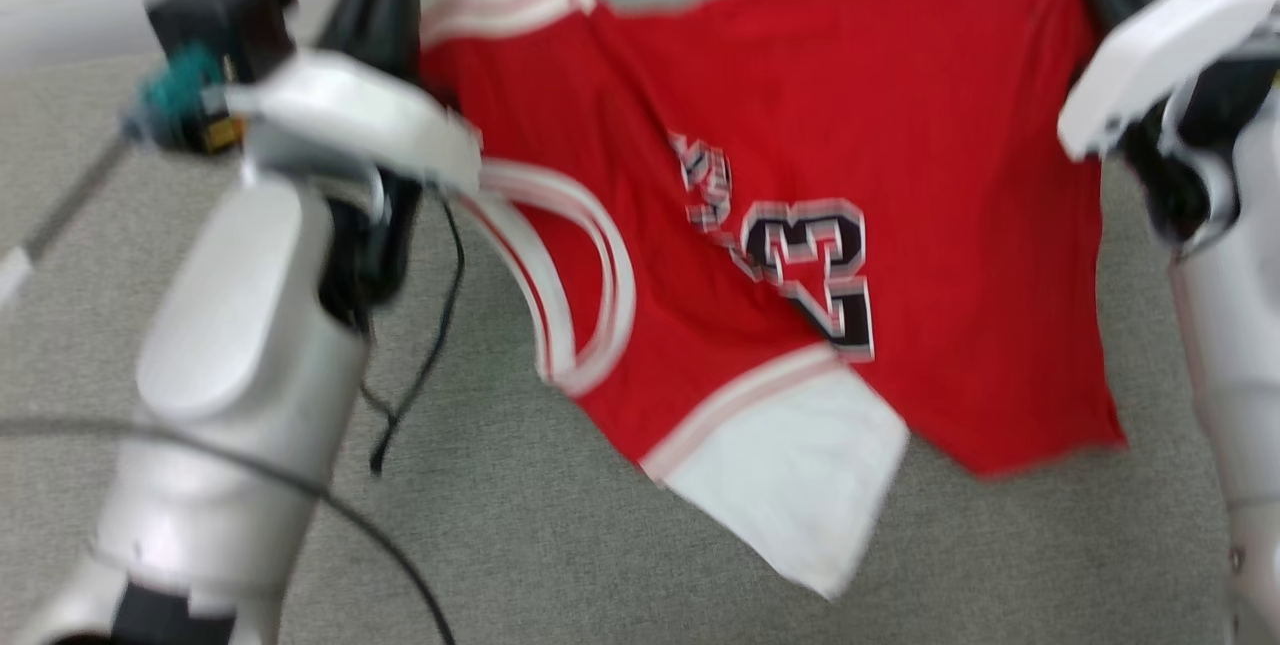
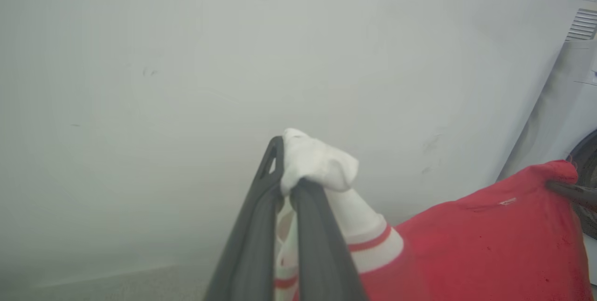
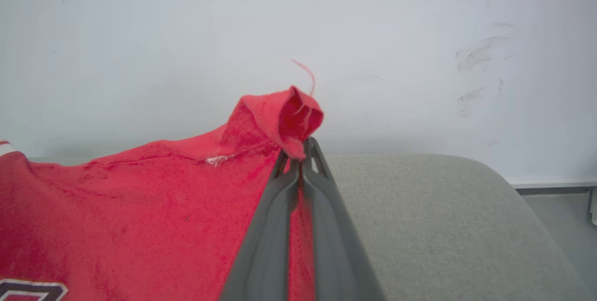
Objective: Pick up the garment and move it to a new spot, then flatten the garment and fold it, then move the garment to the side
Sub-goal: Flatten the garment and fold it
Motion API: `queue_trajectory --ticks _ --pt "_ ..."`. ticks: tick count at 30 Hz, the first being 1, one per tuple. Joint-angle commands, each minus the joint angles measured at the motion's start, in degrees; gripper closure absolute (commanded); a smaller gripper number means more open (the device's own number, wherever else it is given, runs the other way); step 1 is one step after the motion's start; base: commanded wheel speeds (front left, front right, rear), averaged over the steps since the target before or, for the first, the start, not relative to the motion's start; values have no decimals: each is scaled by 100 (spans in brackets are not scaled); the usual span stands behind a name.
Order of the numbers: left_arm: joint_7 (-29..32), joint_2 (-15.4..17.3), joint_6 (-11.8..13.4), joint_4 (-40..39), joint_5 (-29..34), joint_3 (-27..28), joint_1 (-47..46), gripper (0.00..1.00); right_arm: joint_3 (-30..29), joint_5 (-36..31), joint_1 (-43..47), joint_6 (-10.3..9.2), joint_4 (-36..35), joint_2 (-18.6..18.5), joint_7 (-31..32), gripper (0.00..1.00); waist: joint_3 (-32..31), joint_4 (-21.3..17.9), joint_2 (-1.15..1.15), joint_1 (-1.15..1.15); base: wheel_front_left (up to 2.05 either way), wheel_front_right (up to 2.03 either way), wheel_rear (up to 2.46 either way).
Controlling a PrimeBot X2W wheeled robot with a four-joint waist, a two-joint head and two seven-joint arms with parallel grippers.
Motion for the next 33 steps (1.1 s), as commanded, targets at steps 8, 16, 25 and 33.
queue_trajectory --ticks 8,16,25,33 --pt "-183 52 -267 1329 153 136 -2111 100 -252 -350 -1597 -4 393 195 -492 100 491 -138 0 0 0 0 0" --pt "-341 380 -434 2180 383 264 -4095 100 -527 -509 -3258 -4 723 239 -786 100 1010 -269 0 0 0 0 0" --pt "-263 606 -526 2556 614 187 -5743 100 -712 -591 -4667 -4 1032 125 -870 100 1838 -248 0 0 0 0 0" --pt "-285 631 -530 2783 578 187 -5939 100 -530 -545 -5098 -4 1554 197 -1057 100 2498 -143 0 0 0 0 0"
